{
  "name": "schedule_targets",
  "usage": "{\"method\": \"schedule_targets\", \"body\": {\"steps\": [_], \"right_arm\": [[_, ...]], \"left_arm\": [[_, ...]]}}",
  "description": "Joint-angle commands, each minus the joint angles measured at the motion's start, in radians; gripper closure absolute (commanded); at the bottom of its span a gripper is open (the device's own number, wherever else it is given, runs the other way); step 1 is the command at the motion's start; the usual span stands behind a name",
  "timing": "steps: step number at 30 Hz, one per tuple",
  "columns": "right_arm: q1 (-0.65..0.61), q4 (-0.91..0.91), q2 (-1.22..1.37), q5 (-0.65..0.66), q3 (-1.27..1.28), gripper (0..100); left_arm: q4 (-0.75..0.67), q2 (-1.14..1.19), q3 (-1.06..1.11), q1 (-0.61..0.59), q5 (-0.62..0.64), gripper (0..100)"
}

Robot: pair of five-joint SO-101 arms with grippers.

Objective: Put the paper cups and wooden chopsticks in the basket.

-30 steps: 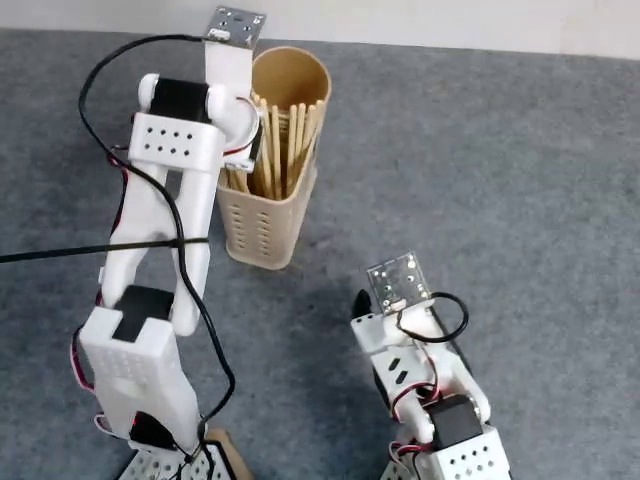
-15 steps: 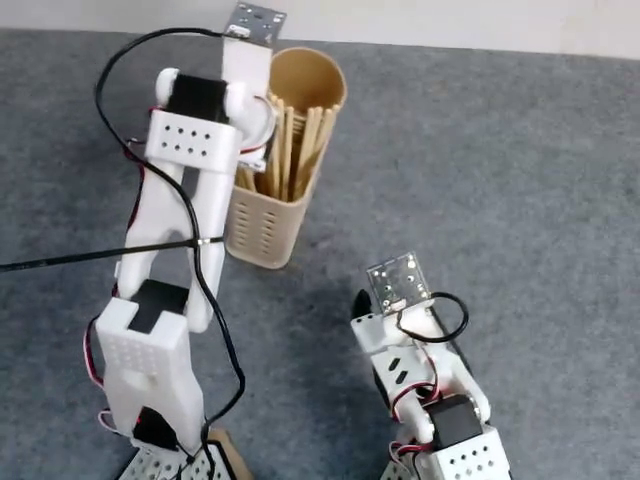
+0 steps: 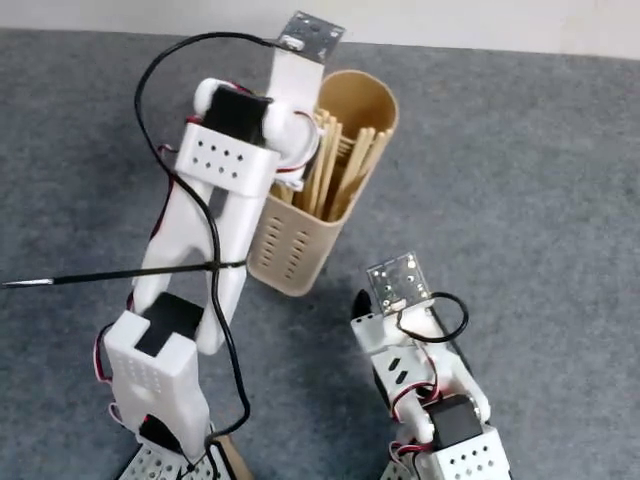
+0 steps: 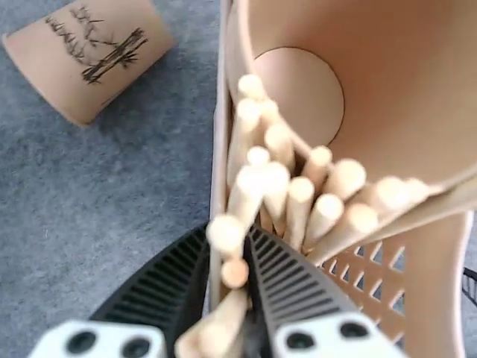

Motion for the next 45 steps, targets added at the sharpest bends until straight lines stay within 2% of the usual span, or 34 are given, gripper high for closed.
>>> {"method": "schedule_targets", "body": {"steps": [1, 7, 12, 15, 21, 27, 32, 36, 40, 43, 45], "right_arm": [[0.012, 0.002, -0.008, -0.009, 0.137, 88.9], [0.012, 0.002, -0.008, -0.009, 0.137, 88.9], [0.012, 0.002, -0.008, -0.009, 0.137, 88.9], [0.01, 0.002, -0.01, -0.009, 0.137, 88.9], [0.01, 0.002, -0.01, -0.009, 0.137, 88.9], [0.01, 0.002, -0.01, -0.009, 0.137, 88.9], [0.01, 0.002, -0.008, -0.009, 0.137, 88.9], [0.01, 0.002, -0.008, -0.009, 0.137, 88.9], [0.01, 0.002, -0.008, -0.009, 0.137, 88.9], [0.01, 0.002, -0.008, -0.009, 0.137, 88.9], [0.01, 0.002, -0.008, -0.009, 0.137, 88.9]], "left_arm": [[0.0, -0.079, 0.002, 0.065, 0.005, 100], [0.0, -0.079, 0.101, 0.077, 0.0, 100], [0.0, -0.087, 0.171, -0.008, -0.109, 100], [0.003, -0.093, 0.147, -0.044, -0.118, 97], [0.003, -0.171, 0.093, -0.039, -0.118, 82], [-0.005, -0.288, 0.087, -0.031, -0.118, 81], [-0.005, -0.387, -0.028, -0.047, -0.121, 81], [-0.005, -0.458, -0.127, -0.134, -0.121, 81], [-0.006, -0.475, -0.148, -0.306, -0.112, 81], [-0.006, -0.418, -0.119, -0.42, -0.026, 80], [-0.031, -0.348, -0.07, -0.455, 0.028, 80]]}}
